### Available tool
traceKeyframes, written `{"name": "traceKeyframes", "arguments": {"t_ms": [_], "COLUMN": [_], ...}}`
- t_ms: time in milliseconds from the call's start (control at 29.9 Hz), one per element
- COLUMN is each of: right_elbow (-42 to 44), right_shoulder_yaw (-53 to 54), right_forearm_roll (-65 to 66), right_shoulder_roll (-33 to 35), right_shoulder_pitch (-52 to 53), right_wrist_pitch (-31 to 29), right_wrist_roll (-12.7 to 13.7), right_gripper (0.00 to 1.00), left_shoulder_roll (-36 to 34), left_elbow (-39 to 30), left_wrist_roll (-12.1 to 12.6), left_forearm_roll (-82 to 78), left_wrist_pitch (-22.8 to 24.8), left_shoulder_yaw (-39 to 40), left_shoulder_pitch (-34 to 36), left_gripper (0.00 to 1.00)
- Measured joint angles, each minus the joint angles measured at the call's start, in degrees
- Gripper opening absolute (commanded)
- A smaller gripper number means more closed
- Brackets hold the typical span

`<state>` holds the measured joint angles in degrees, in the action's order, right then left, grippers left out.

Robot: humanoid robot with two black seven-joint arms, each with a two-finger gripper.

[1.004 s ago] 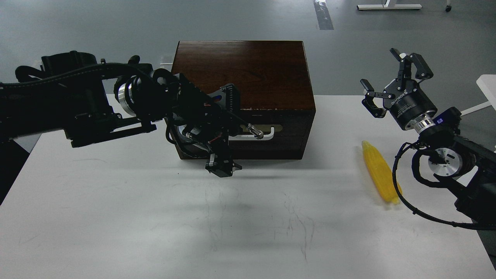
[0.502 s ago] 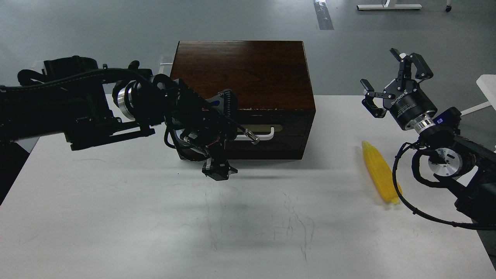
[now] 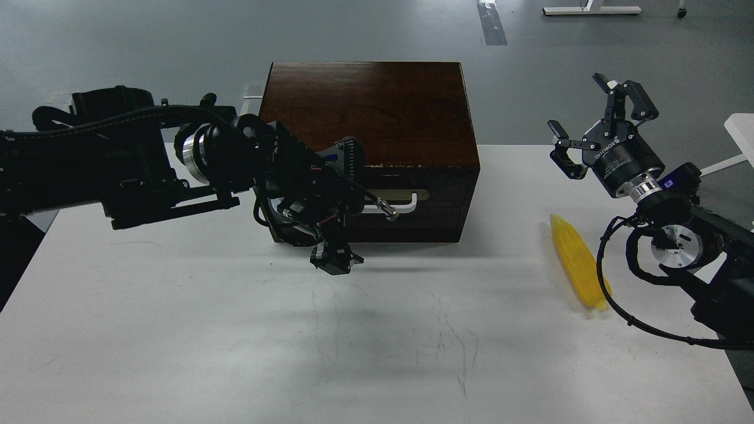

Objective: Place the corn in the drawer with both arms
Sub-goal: 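Pull the drawer handle toward the robot with the left gripper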

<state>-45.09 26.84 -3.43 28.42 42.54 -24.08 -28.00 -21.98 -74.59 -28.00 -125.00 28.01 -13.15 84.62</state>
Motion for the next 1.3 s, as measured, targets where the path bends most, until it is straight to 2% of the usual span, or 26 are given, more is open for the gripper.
{"name": "traceKeyframes", "arguments": {"t_ms": [401,1305], "right_elbow": [0.0,-0.1], "right_shoulder_yaw": [0.0,0.0], "right_forearm_roll": [0.0,0.0], "right_shoulder_roll": [0.0,-0.1], "right_shoulder_pitch": [-0.3,-0.4], "right_wrist_pitch": [0.1,0.8], "right_wrist_roll": [0.0,0.0], "right_gripper": [1.0,1.0], "left_shoulder_roll": [0.4,-2.0], "left_elbow": [-1.1,-11.8], "left_wrist_roll": [0.0,0.0], "left_forearm_roll": [0.0,0.0], "left_wrist_pitch": [0.0,0.0], "left_shoulder_yaw": [-2.5,-4.6], "left_shoulder_pitch": [1.7,4.4], "left_gripper": [0.98,0.98]}}
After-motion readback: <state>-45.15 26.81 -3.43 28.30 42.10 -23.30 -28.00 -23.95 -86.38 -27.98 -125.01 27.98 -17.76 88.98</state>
